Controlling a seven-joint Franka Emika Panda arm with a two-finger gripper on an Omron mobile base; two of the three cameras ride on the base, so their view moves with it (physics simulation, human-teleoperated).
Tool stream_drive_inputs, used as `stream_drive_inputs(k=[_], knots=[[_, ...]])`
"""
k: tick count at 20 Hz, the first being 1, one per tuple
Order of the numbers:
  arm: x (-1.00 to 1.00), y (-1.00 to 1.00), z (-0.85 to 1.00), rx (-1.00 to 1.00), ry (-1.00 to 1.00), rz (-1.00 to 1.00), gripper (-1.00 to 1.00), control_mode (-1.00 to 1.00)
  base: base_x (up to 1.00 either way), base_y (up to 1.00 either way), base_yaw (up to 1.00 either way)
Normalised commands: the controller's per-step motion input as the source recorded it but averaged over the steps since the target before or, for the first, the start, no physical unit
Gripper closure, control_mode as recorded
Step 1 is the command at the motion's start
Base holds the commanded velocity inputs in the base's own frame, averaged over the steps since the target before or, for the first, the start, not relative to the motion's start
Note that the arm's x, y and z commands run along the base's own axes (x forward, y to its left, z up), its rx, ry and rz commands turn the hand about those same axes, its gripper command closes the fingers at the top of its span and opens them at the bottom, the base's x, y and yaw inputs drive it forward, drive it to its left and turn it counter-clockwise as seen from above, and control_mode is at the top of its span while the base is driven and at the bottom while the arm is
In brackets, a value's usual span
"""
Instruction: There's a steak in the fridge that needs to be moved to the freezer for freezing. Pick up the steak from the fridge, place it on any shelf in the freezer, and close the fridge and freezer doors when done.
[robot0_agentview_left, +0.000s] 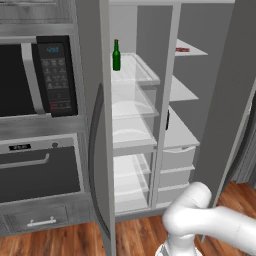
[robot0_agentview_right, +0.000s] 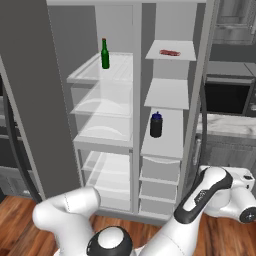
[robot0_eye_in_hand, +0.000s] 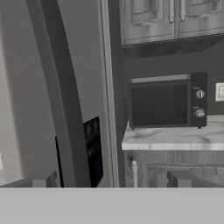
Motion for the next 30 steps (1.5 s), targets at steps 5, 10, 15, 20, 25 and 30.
stream_drive_inputs(k=[5,10,15,20,25,30], knots=[[0.68,0.00,-0.51,0.00,0.00,0.00,-1.00,-1.00,0.00,0.00,0.00],[0.78,0.00,-0.34,0.00,0.00,0.00,-1.00,-1.00,0.00,0.00,0.00],[0.40,0.17,-0.27,0.00,0.00,0.01,-1.00,-1.00,0.00,0.00,0.00],[0.05,0.92,-0.34,0.00,0.00,0.09,-1.00,-1.00,0.00,0.00,0.00],[0.49,1.00,-0.19,-0.01,0.00,0.10,-1.00,-1.00,0.00,0.00,0.00],[0.95,1.00,-0.21,0.00,0.00,0.02,-1.00,-1.00,0.00,0.00,0.00]])
